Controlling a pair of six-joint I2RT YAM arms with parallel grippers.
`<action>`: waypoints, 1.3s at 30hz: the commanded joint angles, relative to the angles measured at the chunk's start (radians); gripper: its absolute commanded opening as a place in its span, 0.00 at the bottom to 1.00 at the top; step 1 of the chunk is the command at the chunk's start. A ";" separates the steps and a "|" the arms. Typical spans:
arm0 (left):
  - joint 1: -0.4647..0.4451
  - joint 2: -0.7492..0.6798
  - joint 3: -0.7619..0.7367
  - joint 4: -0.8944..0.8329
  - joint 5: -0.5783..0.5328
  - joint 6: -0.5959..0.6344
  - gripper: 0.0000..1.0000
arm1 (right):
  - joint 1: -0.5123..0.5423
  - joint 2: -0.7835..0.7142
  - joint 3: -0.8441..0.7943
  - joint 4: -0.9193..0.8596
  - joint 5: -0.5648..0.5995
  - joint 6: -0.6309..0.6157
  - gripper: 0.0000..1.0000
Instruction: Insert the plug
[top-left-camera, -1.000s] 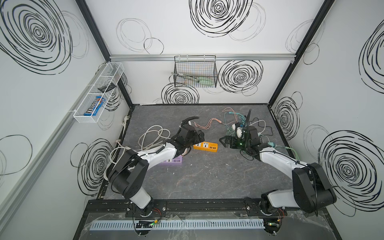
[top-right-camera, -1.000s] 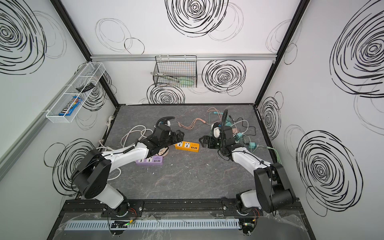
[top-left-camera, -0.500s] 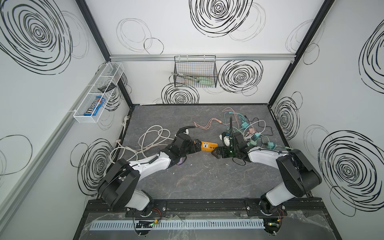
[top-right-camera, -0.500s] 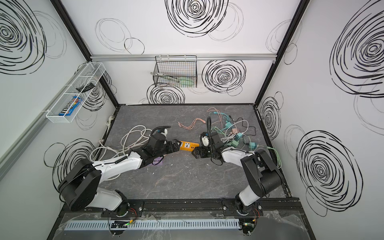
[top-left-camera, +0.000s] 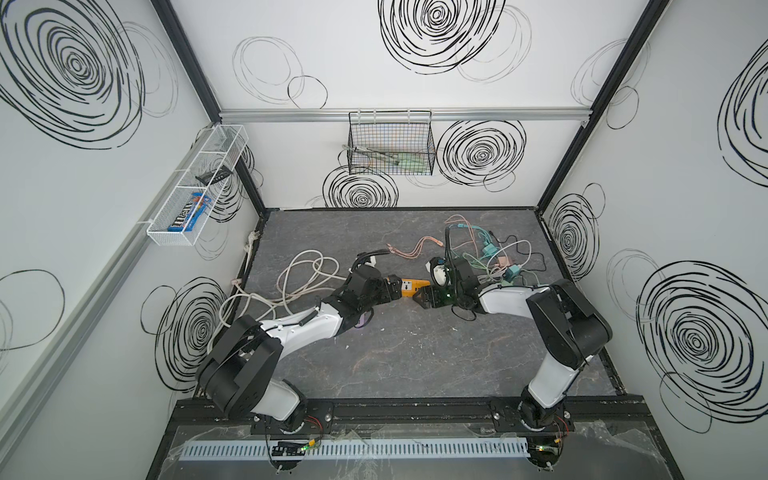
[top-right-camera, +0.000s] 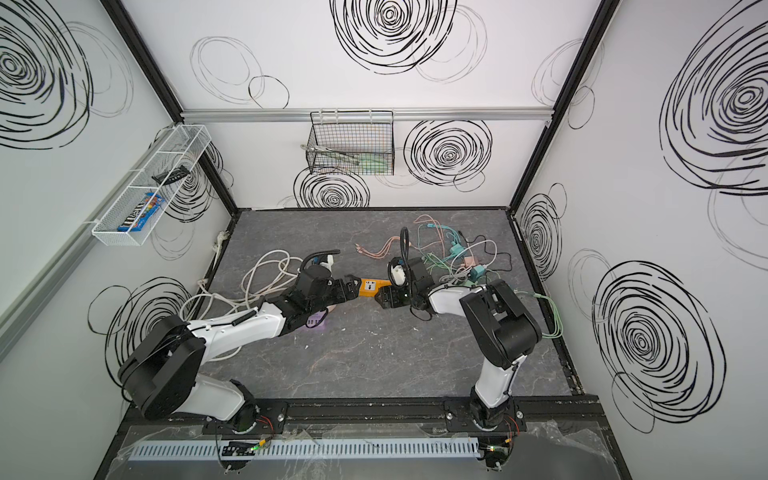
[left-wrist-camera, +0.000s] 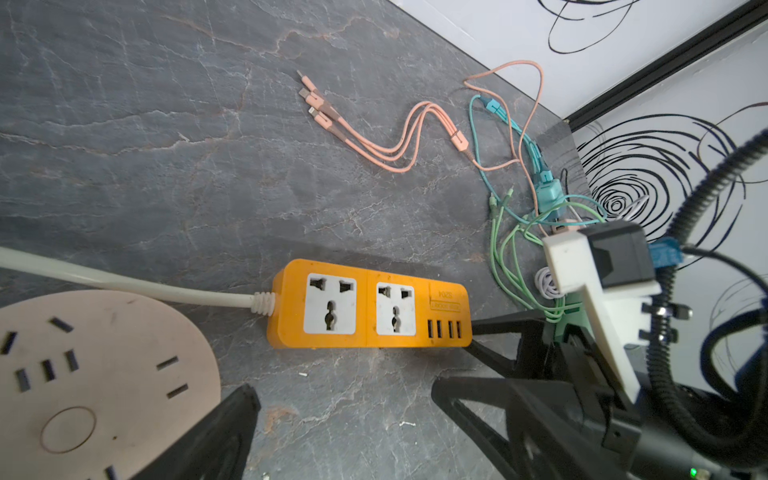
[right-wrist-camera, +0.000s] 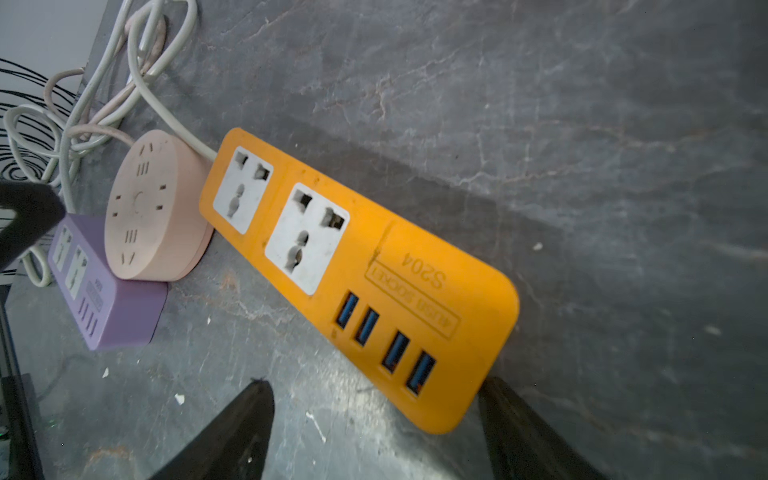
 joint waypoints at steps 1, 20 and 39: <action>0.007 0.022 0.012 0.050 -0.015 0.014 0.96 | 0.000 0.043 0.047 0.007 0.034 -0.005 0.81; 0.028 0.066 0.043 0.016 0.035 0.070 0.96 | -0.211 -0.360 -0.081 -0.264 0.194 0.061 0.89; 0.057 0.055 0.006 0.022 0.064 0.060 0.96 | -0.324 -0.531 -0.315 -0.253 0.495 0.205 0.79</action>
